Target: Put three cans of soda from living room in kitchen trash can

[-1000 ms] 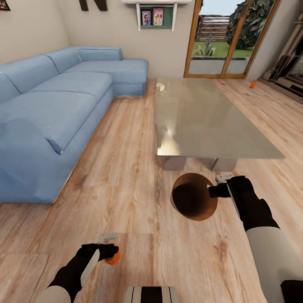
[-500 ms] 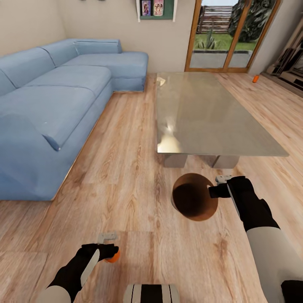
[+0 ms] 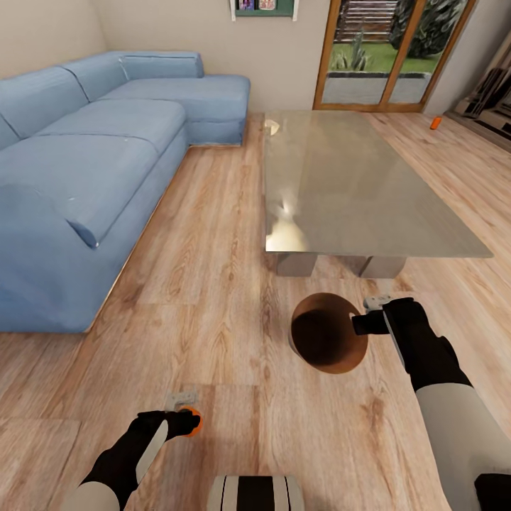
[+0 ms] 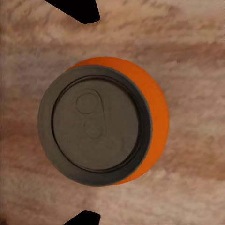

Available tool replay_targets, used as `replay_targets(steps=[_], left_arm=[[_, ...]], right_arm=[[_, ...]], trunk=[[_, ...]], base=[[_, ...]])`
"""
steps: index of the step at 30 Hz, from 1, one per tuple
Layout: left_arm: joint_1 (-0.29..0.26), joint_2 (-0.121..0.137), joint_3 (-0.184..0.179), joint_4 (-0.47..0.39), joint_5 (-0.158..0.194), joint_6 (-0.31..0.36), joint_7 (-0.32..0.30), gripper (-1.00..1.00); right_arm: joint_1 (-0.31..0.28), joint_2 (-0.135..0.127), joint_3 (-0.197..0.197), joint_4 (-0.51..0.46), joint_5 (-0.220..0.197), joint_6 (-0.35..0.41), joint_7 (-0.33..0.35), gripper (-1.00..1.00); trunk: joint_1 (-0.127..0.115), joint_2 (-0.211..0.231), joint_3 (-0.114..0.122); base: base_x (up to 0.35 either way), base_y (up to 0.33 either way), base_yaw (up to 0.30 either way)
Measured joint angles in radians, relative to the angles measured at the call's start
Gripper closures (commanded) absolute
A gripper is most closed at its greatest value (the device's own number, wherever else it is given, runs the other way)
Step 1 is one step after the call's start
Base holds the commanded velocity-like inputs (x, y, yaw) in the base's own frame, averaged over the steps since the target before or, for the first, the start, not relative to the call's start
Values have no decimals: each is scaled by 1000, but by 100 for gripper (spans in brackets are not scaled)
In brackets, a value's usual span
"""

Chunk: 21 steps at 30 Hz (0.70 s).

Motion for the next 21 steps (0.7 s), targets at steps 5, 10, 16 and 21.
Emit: replay_targets(steps=[5, 10, 16, 21], left_arm=[[0, 0, 0, -1, -1, 0, 0, -100], [0, 0, 0, -1, 0, -1, 0, -100], [0, 0, 0, -1, 0, 0, -1, -100], [1, 0, 0, -3, -1, -1, 0, -100]], right_arm=[[1, 2, 0, 0, 1, 0, 0, 100], [1, 2, 1, 0, 2, 0, 0, 100], [1, 2, 1, 0, 1, 0, 0, 100], [1, 2, 0, 0, 2, 0, 0, 100]], trunk=[[0, 0, 0], [0, 0, 0], [0, 0, 0], [0, 0, 0]], base=[[0, 0, 0], [21, 0, 0], [60, 0, 0], [13, 0, 0]])
